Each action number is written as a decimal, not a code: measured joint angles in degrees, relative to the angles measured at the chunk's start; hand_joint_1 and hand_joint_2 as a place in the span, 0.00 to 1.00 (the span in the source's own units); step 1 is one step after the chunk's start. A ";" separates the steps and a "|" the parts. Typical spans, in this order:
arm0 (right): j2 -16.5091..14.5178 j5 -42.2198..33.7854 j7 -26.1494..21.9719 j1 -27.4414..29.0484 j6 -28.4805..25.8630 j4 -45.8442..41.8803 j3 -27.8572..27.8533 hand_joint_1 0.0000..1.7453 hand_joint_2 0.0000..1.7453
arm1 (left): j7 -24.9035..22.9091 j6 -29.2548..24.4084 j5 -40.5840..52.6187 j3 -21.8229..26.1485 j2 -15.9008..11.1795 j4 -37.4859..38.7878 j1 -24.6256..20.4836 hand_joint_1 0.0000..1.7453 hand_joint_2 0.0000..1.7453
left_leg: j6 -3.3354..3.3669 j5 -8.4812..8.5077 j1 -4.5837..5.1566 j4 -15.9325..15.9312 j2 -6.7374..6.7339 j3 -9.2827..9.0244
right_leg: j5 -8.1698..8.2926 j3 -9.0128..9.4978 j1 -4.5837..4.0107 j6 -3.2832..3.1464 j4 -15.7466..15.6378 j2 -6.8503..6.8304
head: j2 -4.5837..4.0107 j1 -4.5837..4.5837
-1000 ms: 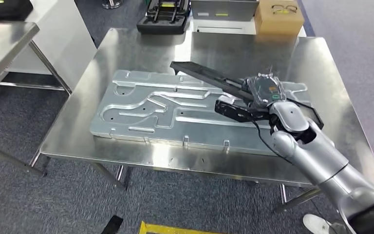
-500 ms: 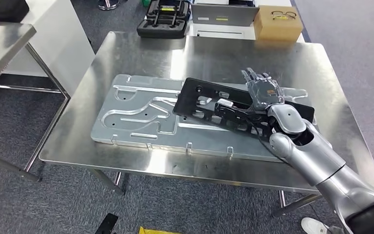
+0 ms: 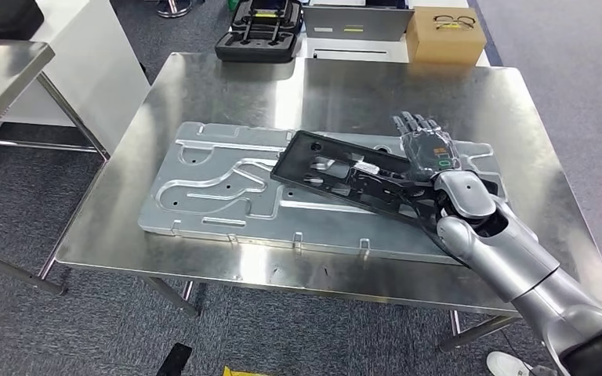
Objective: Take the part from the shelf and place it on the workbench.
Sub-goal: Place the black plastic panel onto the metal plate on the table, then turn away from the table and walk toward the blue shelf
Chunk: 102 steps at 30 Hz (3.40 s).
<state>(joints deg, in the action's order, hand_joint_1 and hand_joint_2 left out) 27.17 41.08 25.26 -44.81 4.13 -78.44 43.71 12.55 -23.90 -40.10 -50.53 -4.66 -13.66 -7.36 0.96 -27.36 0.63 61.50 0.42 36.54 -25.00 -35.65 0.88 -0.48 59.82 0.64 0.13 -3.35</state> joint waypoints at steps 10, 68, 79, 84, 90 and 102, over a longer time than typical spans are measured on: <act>0.00 -0.16 0.40 -0.32 -0.55 -0.67 0.00 0.00 0.00 | 0.57 -0.43 0.64 -0.01 0.32 -0.01 0.14 0.00 0.00 | -0.34 2.26 -0.51 -2.08 -0.01 -0.50 | -0.17 0.33 0.08 0.22 -0.26 0.06 | 0.00 -0.09; 3.59 -9.28 4.16 -1.28 -7.52 -8.63 -5.95 0.00 0.00 | 1.97 -1.12 -2.19 0.45 0.70 0.01 0.94 0.00 0.00 | -1.22 -5.09 -0.95 12.65 -0.04 5.93 | 0.19 0.74 0.05 -0.25 -0.87 -0.31 | 0.00 -0.41; 5.20 -12.74 5.88 -2.35 -9.58 -10.28 -7.99 0.00 0.00 | 2.12 -1.03 -3.04 0.68 0.85 0.02 0.96 0.00 0.00 | 1.13 2.73 -0.74 -3.95 -0.05 -1.78 | -1.99 -0.64 0.38 1.97 1.93 -0.19 | 0.00 -0.23; 6.16 -13.69 6.32 -1.74 -9.68 -10.77 -8.52 0.00 0.00 | 2.22 -1.16 -3.55 1.18 0.90 0.02 1.21 0.00 0.00 | 1.84 2.99 -0.38 -3.94 -0.09 -1.52 | -7.11 -5.55 0.23 2.01 14.40 -0.28 | 0.00 -0.10; 6.37 -13.72 6.39 -1.71 -9.62 -11.17 -8.52 0.00 0.00 | 2.26 -1.17 -3.64 1.42 1.15 0.02 1.27 0.00 0.00 | 0.90 2.95 -0.07 -2.65 0.02 -0.56 | -1.50 1.99 -0.29 1.25 -0.18 -0.19 | 0.00 -0.15; 6.46 -13.72 6.55 -1.65 -9.52 -11.46 -8.52 0.00 0.00 | 2.25 -1.02 -3.73 1.49 1.36 0.02 1.32 0.00 0.00 | -0.80 -1.22 -0.78 2.85 -0.06 -0.77 | 0.77 0.21 -0.10 -0.07 -0.71 -0.63 | 0.00 -0.31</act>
<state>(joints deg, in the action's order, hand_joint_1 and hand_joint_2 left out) 33.63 27.37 31.80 -46.46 -5.40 -89.90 35.19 14.80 -24.92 -43.82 -49.04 -3.30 -13.64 -6.04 0.16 -28.58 -0.15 64.35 0.36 35.78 -24.23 -35.44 0.79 -0.55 59.11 0.00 0.13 -3.66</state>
